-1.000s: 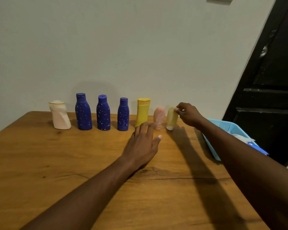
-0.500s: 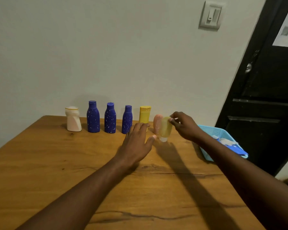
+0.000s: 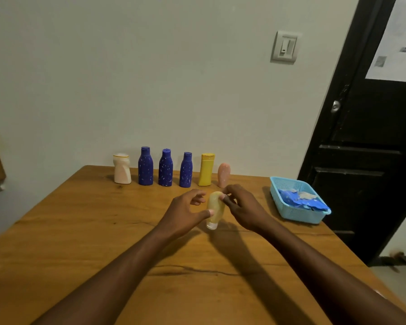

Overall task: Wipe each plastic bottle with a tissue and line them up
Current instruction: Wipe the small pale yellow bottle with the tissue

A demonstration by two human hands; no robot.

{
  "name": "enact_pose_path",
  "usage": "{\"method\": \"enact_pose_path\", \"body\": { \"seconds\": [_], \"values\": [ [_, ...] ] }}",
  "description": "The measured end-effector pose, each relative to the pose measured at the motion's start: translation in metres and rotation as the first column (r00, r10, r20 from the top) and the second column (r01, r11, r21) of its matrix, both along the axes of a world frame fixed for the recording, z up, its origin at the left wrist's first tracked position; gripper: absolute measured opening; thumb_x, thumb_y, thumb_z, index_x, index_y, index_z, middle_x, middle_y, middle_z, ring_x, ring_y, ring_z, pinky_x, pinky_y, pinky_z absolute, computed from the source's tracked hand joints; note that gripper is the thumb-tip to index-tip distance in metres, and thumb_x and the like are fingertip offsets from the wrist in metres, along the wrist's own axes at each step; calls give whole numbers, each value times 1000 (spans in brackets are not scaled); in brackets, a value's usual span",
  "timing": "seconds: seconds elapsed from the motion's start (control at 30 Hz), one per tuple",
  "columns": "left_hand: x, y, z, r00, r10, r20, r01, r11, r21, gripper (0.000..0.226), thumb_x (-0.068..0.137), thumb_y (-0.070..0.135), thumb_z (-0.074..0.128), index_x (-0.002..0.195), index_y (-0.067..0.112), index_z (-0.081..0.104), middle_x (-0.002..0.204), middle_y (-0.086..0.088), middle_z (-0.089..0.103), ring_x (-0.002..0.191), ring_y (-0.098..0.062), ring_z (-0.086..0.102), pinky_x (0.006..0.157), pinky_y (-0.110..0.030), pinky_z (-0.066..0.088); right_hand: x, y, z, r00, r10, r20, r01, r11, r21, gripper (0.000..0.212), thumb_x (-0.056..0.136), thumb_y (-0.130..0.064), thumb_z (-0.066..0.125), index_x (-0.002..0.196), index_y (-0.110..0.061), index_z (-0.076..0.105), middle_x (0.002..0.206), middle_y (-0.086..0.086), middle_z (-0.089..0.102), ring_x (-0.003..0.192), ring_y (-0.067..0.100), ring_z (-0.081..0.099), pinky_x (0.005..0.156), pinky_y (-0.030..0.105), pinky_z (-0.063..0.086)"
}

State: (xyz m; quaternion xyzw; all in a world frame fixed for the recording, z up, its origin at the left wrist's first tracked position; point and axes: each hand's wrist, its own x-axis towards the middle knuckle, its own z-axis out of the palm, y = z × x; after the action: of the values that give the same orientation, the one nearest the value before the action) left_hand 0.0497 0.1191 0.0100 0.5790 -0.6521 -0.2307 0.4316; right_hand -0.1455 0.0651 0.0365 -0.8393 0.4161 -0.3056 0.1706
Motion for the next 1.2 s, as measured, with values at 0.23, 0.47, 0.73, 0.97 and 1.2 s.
{"method": "enact_pose_path", "body": {
  "seconds": [0.23, 0.47, 0.73, 0.97, 1.2],
  "values": [
    [-3, 18, -8, 1000, -9, 6, 9, 1000, 25, 41, 91, 30, 76, 131, 30, 66, 124, 13, 68, 114, -4, 62, 86, -18, 49, -1, 16, -11, 999, 7, -32, -6, 999, 46, 22, 103, -33, 50, 117, -19, 61, 118, -3, 58, 99, 8, 54, 74, 16, 41],
    [-7, 27, -11, 1000, 1, -15, -1, 999, 41, 37, 94, 28, 73, 130, 33, 66, 123, 15, 67, 112, -1, 60, 78, -16, 46, -2, 22, -14, 1000, 11, -27, -10, 999, 38, 25, 102, -33, 51, 119, -17, 61, 120, 0, 59, 104, 11, 56, 82, 23, 50],
    [-13, 25, 10, 999, 51, 14, -50, 999, -14, 57, 93, 25, 75, 145, 20, 54, 139, 2, 62, 119, -6, 58, 89, -15, 46, -11, 22, -6, 1000, -4, -26, 5, 1000, 30, 37, 102, -37, 52, 136, -22, 56, 138, -1, 54, 115, 11, 56, 90, 27, 51],
    [-61, 16, 57, 996, -80, 37, 86, 981, -174, 53, 96, 29, 71, 145, 22, 53, 142, 3, 60, 120, -3, 55, 95, -17, 45, -45, 15, 17, 996, -56, -65, 51, 995, -82, 34, 101, -41, 51, 131, -25, 56, 135, -2, 55, 111, 11, 57, 92, 38, 54],
    [-141, -22, 79, 982, -151, 115, 171, 965, -196, 53, 93, 42, 67, 142, 27, 55, 136, 6, 61, 126, -7, 57, 112, -33, 40, -116, -13, 42, 960, -271, -69, 261, 956, -135, 30, 99, -26, 57, 129, -19, 59, 132, 1, 59, 110, 16, 60, 95, 37, 52]
  ]
}}
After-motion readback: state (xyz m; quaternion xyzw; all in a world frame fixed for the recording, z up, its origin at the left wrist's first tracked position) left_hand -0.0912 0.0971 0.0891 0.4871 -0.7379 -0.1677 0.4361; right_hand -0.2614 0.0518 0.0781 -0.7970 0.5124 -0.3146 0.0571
